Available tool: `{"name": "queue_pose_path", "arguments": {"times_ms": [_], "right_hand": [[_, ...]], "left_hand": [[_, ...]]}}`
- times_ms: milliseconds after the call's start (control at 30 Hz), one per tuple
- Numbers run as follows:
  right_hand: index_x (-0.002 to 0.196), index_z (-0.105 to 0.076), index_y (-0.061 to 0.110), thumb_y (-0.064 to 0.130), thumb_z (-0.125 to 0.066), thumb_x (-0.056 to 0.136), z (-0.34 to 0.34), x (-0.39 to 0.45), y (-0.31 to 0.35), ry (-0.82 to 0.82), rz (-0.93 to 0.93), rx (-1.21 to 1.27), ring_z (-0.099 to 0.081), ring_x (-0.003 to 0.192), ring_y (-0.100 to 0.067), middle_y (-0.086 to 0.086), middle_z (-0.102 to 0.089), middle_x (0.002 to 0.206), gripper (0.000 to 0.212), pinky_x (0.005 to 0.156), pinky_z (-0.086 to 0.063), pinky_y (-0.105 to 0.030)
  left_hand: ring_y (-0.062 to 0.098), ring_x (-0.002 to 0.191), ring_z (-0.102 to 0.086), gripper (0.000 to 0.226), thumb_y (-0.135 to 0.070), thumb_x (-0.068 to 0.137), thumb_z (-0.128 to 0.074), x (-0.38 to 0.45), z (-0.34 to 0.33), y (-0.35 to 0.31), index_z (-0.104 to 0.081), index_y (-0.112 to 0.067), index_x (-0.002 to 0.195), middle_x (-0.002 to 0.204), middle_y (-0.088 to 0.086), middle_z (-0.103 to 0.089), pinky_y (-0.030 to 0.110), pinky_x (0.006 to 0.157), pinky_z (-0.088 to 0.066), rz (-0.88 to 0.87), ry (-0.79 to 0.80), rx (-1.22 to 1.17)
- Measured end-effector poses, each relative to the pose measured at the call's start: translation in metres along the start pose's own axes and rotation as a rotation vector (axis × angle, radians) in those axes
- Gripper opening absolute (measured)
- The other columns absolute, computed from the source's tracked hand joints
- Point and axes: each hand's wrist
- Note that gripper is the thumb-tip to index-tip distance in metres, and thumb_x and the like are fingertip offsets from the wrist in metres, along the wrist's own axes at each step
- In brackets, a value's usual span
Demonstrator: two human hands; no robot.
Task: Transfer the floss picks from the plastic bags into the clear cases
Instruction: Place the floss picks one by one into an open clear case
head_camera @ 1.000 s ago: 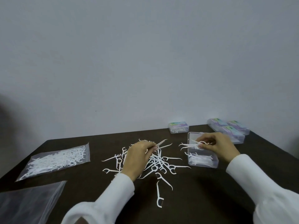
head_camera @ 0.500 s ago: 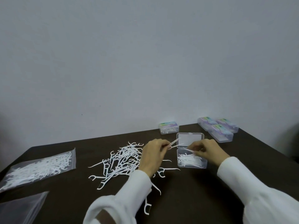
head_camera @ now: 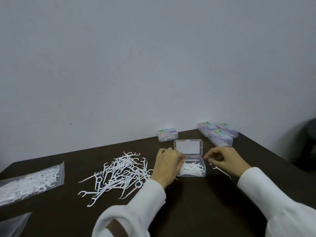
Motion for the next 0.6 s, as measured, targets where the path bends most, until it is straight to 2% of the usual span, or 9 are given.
{"name": "queue_pose_path", "arguments": {"times_ms": [67, 167, 233, 333, 433, 500, 600], "right_hand": [[0.090, -0.061, 0.032, 0.020, -0.066, 0.084, 0.000, 0.000, -0.004, 0.013, -0.080, -0.074, -0.059, 0.090, -0.004, 0.008, -0.062, 0.098, 0.015, 0.087, -0.051, -0.023], [0.100, -0.058, 0.026, 0.034, -0.067, 0.083, -0.002, 0.000, -0.005, 0.133, -0.260, -0.251, -0.057, 0.093, -0.009, 0.007, -0.058, 0.101, 0.021, 0.085, -0.049, -0.024], [0.093, -0.057, 0.024, 0.033, -0.065, 0.084, -0.005, 0.002, -0.006, 0.169, -0.312, -0.262, -0.059, 0.091, -0.010, 0.004, -0.061, 0.099, 0.014, 0.085, -0.050, -0.027], [0.086, -0.054, 0.023, 0.028, -0.062, 0.087, -0.008, 0.002, -0.003, 0.204, -0.301, -0.306, -0.058, 0.097, -0.013, 0.001, -0.060, 0.101, 0.009, 0.091, -0.049, -0.029], [0.100, -0.055, 0.020, 0.025, -0.057, 0.091, -0.013, 0.004, 0.003, 0.215, -0.247, -0.342, -0.052, 0.100, -0.012, -0.001, -0.052, 0.114, 0.011, 0.092, -0.046, -0.025], [0.094, -0.051, 0.024, 0.023, -0.056, 0.091, -0.015, 0.002, 0.007, 0.217, -0.207, -0.314, -0.053, 0.095, -0.010, 0.001, -0.054, 0.110, 0.005, 0.089, -0.047, -0.024], [0.089, -0.052, 0.027, 0.023, -0.056, 0.090, -0.012, -0.004, 0.012, 0.161, -0.170, -0.290, -0.058, 0.090, -0.009, 0.005, -0.060, 0.100, 0.006, 0.084, -0.050, -0.023]], "left_hand": [[0.012, 0.101, -0.054, 0.026, -0.030, 0.097, -0.049, -0.001, -0.001, -0.001, -0.065, -0.024, 0.116, 0.112, -0.005, -0.067, 0.027, 0.099, -0.026, 0.025, -0.004, -0.011], [0.011, 0.099, -0.053, 0.024, -0.030, 0.096, -0.050, -0.004, 0.000, 0.001, -0.066, -0.024, 0.113, 0.107, -0.007, -0.068, 0.027, 0.101, -0.026, 0.057, -0.016, -0.047], [0.010, 0.098, -0.054, 0.022, -0.028, 0.096, -0.051, -0.006, 0.002, 0.005, -0.066, -0.025, 0.111, 0.104, -0.008, -0.068, 0.027, 0.100, -0.028, 0.082, -0.030, -0.079], [0.009, 0.098, -0.057, 0.021, -0.026, 0.094, -0.053, -0.008, 0.004, 0.012, -0.068, -0.026, 0.108, 0.104, -0.009, -0.069, 0.029, 0.098, -0.035, 0.121, -0.052, -0.131], [0.009, 0.096, -0.059, 0.019, -0.024, 0.092, -0.056, -0.013, 0.009, 0.022, -0.069, -0.027, 0.105, 0.102, -0.010, -0.070, 0.031, 0.094, -0.041, 0.164, -0.050, -0.171], [0.007, 0.093, -0.061, 0.018, -0.022, 0.090, -0.058, -0.016, 0.013, 0.031, -0.071, -0.027, 0.102, 0.100, -0.010, -0.071, 0.030, 0.091, -0.046, 0.202, -0.058, -0.238], [0.003, 0.091, -0.061, 0.017, -0.020, 0.090, -0.060, -0.025, 0.023, 0.047, -0.072, -0.026, 0.101, 0.099, -0.011, -0.071, 0.019, 0.085, -0.045, 0.261, -0.039, -0.305]]}}
Point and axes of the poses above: each hand's wrist, its own x-axis towards the middle knuckle, its own z-axis out of the back of the hand, y = z × x
